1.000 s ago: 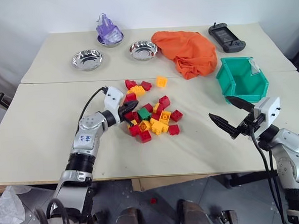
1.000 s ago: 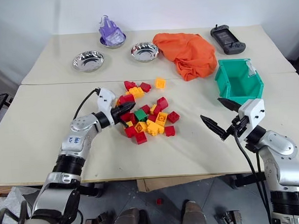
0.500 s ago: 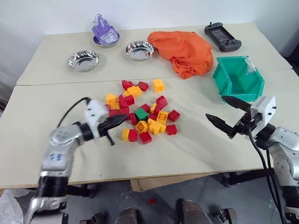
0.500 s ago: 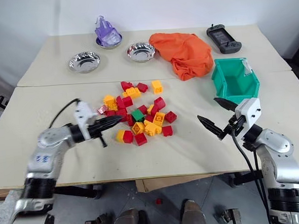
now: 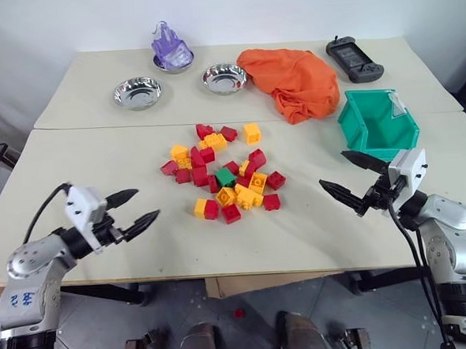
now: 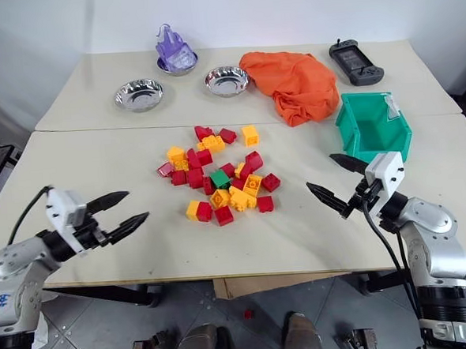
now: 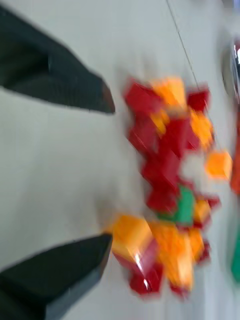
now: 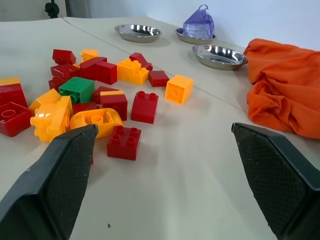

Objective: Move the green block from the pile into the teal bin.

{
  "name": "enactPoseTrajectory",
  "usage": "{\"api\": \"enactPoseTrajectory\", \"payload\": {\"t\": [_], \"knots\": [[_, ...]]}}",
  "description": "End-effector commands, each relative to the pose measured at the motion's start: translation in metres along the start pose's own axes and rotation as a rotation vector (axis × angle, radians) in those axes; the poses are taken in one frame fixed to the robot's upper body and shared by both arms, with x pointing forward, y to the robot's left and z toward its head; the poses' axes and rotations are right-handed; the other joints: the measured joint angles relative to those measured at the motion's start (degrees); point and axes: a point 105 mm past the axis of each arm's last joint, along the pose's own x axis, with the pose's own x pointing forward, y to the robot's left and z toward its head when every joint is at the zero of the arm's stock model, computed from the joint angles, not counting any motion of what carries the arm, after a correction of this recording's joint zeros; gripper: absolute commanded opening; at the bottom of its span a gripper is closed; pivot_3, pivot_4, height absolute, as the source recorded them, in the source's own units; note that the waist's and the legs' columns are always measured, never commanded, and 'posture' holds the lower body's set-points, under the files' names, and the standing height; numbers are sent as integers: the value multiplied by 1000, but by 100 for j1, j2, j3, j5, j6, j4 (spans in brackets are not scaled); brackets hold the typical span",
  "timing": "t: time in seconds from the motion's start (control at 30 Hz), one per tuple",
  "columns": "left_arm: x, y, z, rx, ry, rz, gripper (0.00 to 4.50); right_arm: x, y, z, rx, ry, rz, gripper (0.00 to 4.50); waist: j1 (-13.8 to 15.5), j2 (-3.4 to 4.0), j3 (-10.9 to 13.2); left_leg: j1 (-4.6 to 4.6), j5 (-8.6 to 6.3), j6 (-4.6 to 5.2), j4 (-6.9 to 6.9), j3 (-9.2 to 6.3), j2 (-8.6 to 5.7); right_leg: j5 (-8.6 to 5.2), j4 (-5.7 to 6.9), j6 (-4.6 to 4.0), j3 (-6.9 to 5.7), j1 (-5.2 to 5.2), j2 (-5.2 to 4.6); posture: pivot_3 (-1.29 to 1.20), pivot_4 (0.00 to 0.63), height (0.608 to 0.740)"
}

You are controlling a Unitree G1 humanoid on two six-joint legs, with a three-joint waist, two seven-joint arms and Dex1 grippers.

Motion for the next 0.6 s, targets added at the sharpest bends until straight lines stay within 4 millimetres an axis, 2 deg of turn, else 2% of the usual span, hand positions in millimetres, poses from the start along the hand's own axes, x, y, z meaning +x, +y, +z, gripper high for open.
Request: {"api": "enactPoseTrajectory", "payload": {"t": [0.03,0.2,0.3,0.6], "knots": [[42,-18,25,82,11,-156,4451,-1,-2,9,-35,-24,-6,4500,26,0,0,0,0,0,0,0,0,0,0,0,0,0,0,0,150,740],[93,-14,31,138,130,-199,4451,-2,-1,12,-47,-35,-19,4500,26,0,0,0,1,-1,-1,3,-4,0,-1,0,0,0,0,0,150,740],[114,-9,29,157,188,-203,4451,-6,2,12,-49,-36,-29,4500,-4,0,0,0,1,-1,-6,4,-3,0,-6,1,0,-2,5,0,150,740],[143,-4,18,111,277,-193,4451,-16,11,9,-37,-34,-77,4500,-38,-2,1,-2,1,-1,0,3,-4,1,-9,2,0,1,5,0,150,740]]}}
